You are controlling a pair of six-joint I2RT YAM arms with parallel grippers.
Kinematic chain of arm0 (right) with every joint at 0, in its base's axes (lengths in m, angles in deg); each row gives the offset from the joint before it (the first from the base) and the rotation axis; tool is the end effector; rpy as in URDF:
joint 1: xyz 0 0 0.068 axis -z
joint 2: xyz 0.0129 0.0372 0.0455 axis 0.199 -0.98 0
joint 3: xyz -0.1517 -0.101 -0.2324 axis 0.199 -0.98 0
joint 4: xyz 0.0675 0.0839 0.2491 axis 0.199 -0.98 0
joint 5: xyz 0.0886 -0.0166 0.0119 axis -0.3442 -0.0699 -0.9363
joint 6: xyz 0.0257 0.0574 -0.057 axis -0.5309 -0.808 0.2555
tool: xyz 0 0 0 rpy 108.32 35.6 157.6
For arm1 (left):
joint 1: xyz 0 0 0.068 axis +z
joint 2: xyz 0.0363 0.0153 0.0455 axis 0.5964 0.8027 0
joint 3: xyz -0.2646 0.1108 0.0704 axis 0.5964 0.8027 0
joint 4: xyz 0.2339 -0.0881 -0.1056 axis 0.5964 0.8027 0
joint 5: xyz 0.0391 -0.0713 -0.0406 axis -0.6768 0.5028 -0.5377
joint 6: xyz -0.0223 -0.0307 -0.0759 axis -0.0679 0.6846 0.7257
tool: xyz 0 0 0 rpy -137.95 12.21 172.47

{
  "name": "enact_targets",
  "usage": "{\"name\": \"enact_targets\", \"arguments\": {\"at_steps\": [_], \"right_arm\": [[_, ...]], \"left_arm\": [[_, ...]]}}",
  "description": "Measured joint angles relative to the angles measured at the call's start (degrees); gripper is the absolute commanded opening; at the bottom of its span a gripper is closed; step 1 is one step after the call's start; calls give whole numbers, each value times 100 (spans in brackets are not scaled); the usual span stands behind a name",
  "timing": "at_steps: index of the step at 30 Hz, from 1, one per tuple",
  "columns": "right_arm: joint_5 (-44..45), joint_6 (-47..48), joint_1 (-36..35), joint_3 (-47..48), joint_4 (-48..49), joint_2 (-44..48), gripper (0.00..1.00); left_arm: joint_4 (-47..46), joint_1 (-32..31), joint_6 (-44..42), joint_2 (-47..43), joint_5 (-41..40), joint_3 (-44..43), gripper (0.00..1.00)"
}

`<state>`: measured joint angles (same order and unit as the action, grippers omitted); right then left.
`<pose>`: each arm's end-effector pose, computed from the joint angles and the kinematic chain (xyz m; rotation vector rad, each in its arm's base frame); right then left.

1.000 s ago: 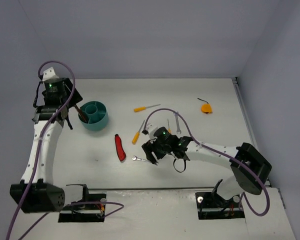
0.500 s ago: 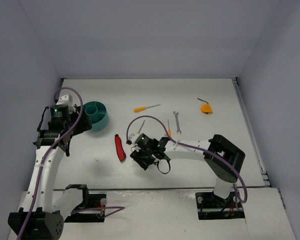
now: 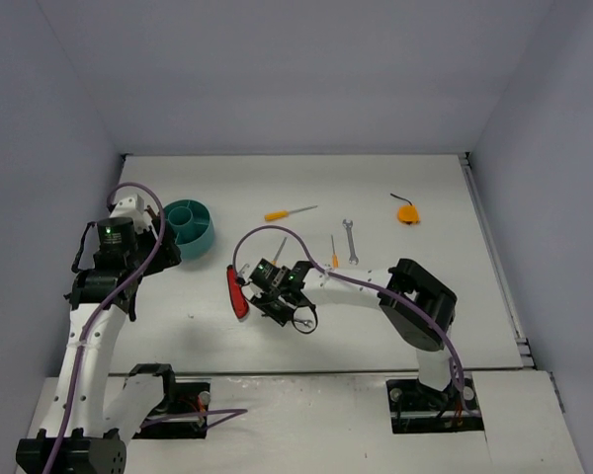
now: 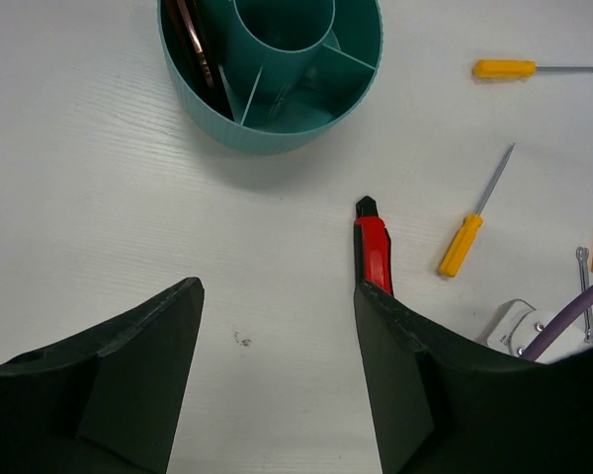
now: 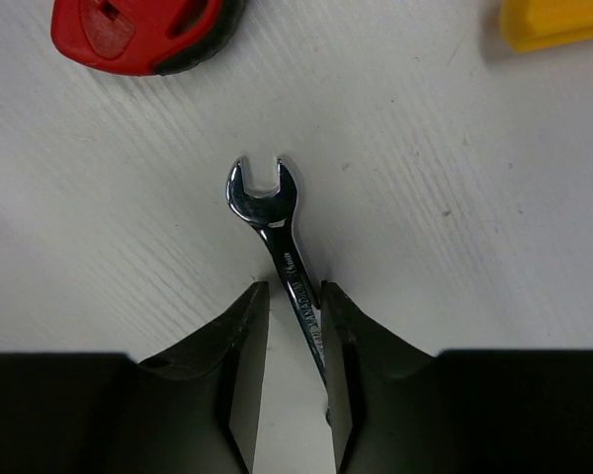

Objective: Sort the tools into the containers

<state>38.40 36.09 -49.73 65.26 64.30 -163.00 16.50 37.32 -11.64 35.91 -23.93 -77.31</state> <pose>0.2046 0.3854 0.1494 -1.3069 2.2474 0.5404 0.2107 -0.0061 0.3338 -0.3539 2.1250 -0.3398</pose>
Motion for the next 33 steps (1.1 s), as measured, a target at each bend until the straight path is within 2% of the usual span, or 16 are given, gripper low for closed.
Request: {"name": "enact_targets", "arguments": {"at_steps": [1,2,4,11,17,21,26,33], "right_arm": [[-7,12,-12,39,-43,-25,17],[-18,14,-28,90,-96,-59,6],[-64,8,-57,173,-190,-110,0],[-122,-504,148,296,-363,-183,0],[69,-1161,1077,482,-478,-301,0],[300,-1447,1580,571,-498,-371,14],[480,-1511,1724,623,-538,-408,30],[564,-1310,1691,695,-658,-451,30]], "left_arm": [[0,0,-13,-3,-2,2,59],[0,0,-21,-9,0,4,59],[1,0,-33,-28,-1,4,59],[0,0,-40,-78,0,4,59],[0,0,-40,-80,0,4,59],[0,0,-40,-107,0,6,59],[-4,0,-40,-168,12,42,59],[-2,0,-42,-191,101,96,59]]}}
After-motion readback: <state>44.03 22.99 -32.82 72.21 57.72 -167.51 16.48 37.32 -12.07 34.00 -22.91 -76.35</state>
